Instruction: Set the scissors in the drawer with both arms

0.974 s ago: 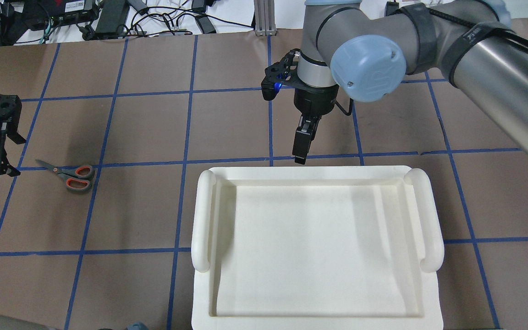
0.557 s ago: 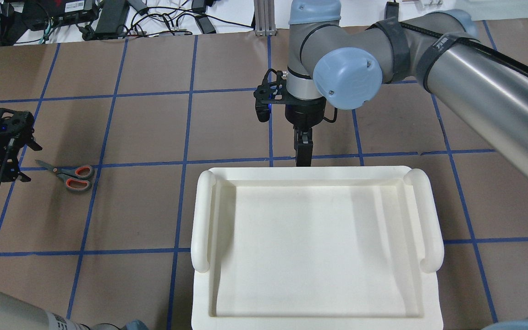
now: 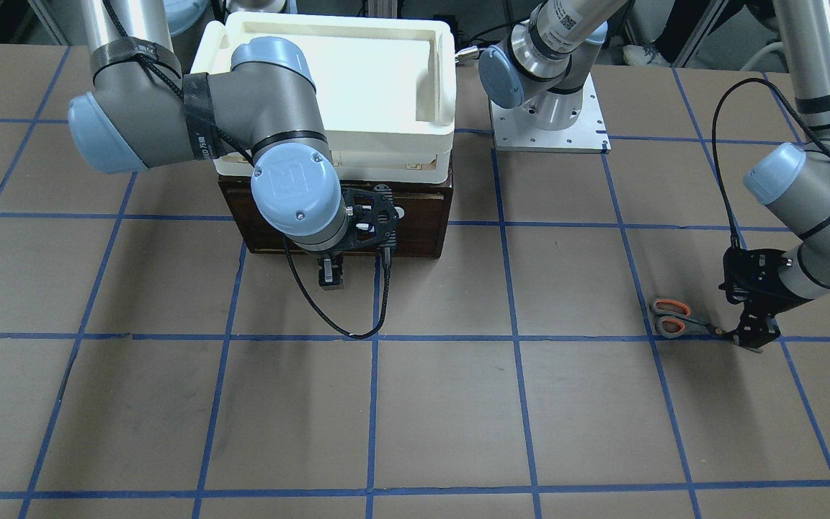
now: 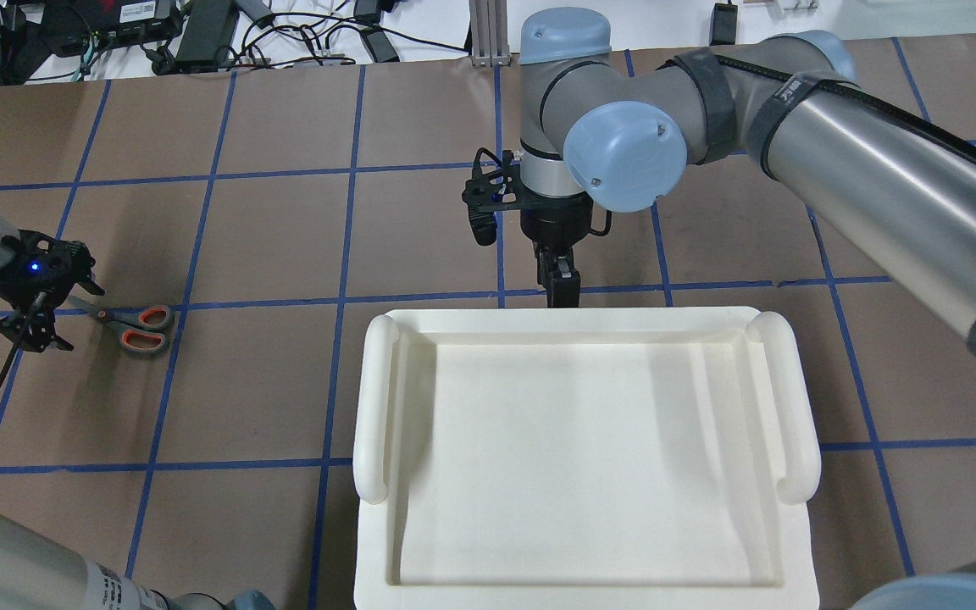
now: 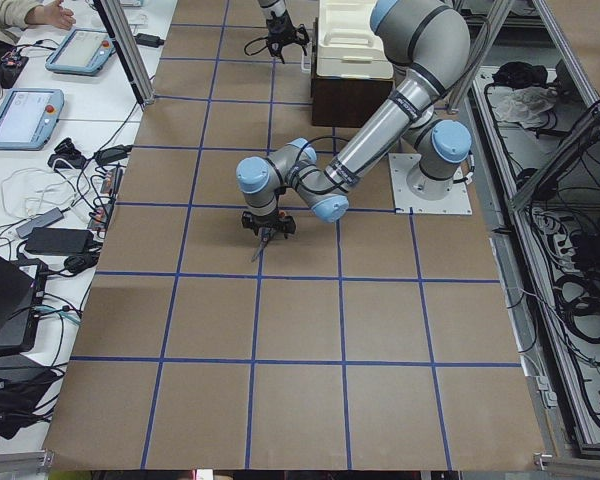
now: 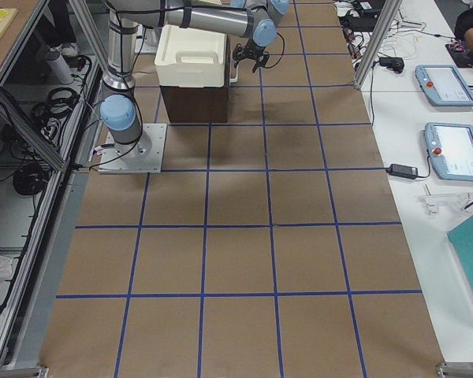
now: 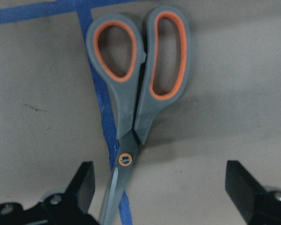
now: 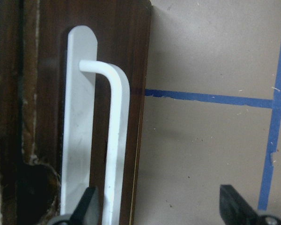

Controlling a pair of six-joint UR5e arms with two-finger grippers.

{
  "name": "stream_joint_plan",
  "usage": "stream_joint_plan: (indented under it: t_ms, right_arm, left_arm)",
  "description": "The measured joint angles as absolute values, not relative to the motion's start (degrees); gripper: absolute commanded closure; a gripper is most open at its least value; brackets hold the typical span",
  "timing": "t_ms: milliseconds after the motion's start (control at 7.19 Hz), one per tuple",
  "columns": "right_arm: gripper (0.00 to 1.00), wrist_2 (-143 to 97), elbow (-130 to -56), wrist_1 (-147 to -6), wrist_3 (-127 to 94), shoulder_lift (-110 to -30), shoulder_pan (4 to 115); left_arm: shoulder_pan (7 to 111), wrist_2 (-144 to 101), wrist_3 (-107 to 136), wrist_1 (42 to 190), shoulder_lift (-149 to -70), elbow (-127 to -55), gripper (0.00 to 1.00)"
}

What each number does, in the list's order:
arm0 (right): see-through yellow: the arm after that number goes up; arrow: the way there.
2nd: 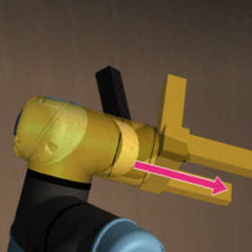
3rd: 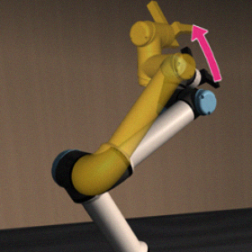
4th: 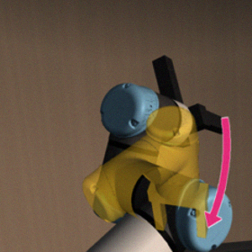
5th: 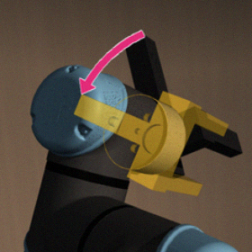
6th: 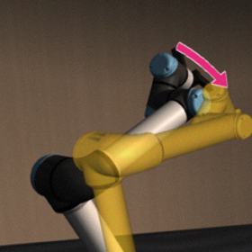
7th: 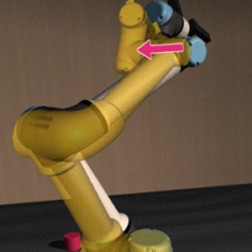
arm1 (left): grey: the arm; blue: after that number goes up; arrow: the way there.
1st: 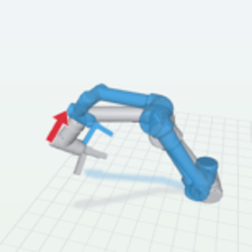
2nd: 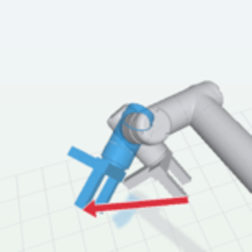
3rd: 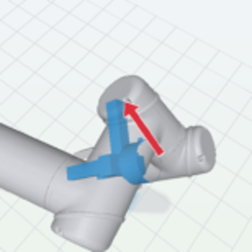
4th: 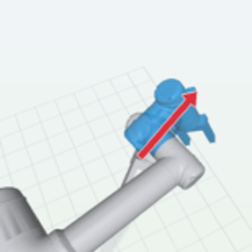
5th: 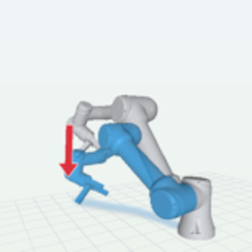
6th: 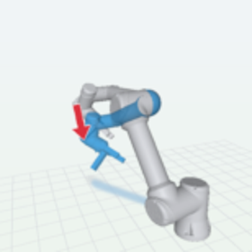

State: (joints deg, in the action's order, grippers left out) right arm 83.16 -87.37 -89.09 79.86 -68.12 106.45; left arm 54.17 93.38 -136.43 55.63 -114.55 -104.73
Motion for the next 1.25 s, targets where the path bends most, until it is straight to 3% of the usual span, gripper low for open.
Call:
stream_joint_plan:
  t_ms: [278, 835, 1252]
  right_arm:
    - [0.16, 83.18, -87.43, -89.30, 79.85, -67.77, 106.51]
    - [0.22, 83.71, -86.00, -90.45, 80.54, -66.96, 106.45]
    - [0.23, 85.45, -83.39, -90.77, 80.69, -65.09, 106.40]
  left_arm:
    - [54.34, 93.54, -137.97, 54.71, -114.99, -105.52, 0.02]
    - [54.36, 91.82, -138.05, 51.76, -116.20, -107.15, 0.17]
    - [55.31, 91.39, -137.86, 51.44, -116.10, -107.19, 0.21]
